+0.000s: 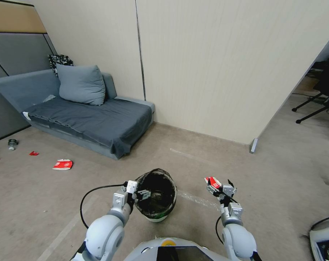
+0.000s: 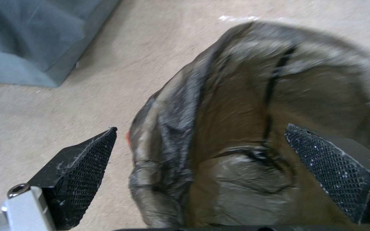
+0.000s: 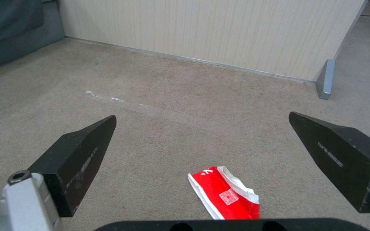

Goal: Pick up the trash bin, then pick up the garbage from the floor and place it into the trash bin.

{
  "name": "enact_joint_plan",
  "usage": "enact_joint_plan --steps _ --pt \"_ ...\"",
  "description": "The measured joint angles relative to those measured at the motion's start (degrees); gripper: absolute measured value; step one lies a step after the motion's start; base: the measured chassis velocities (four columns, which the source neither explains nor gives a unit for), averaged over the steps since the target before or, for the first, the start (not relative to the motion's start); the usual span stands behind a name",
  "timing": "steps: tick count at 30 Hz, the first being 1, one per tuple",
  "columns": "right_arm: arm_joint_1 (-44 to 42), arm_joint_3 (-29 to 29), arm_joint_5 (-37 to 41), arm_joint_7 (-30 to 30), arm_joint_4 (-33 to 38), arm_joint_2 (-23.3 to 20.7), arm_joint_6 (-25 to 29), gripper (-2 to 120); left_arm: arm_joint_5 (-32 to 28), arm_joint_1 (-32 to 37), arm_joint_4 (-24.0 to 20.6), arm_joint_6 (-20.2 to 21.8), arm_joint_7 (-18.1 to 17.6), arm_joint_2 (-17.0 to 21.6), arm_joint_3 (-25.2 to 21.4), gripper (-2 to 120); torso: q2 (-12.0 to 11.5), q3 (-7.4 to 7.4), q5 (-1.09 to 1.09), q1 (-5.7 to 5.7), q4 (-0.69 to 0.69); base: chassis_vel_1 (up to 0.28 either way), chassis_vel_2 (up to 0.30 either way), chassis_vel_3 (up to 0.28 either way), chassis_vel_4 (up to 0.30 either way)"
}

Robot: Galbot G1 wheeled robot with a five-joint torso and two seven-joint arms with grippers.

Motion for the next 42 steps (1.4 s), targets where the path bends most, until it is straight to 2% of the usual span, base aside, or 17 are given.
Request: enact_joint_plan --steps 2,8,24,42 --pt "-0.09 0.01 -0.11 0.00 -0.36 0.00 0.25 100 0.52 -0.72 1.42 -0.03 -1.34 -0.13 -0.01 100 0.00 0.00 0.00 0.00 0.00 0.000 0.000 0.000 0.000" --pt "-0.21 -0.02 -0.20 0.00 -0.49 0.00 0.37 100 0.81 -1.61 3.17 -0.06 -2.28 -0.26 -0.14 100 0.00 0.00 0.00 0.00 0.00 0.000 0.000 0.000 0.000" --pt "0.21 -0.55 -1.60 -0.07 -2.13 0.00 0.90 100 0.48 -4.05 7.98 -0.13 -1.96 -1.58 0.87 100 0.00 0.00 0.00 0.00 0.00 0.000 0.000 0.000 0.000" --pt "0.96 -0.49 -2.01 -0.16 -3.56 0.00 1.05 100 0.65 -5.81 11.02 -0.15 -2.10 -1.82 0.62 100 0.00 0.00 0.00 0.00 0.00 0.000 0.000 0.000 0.000"
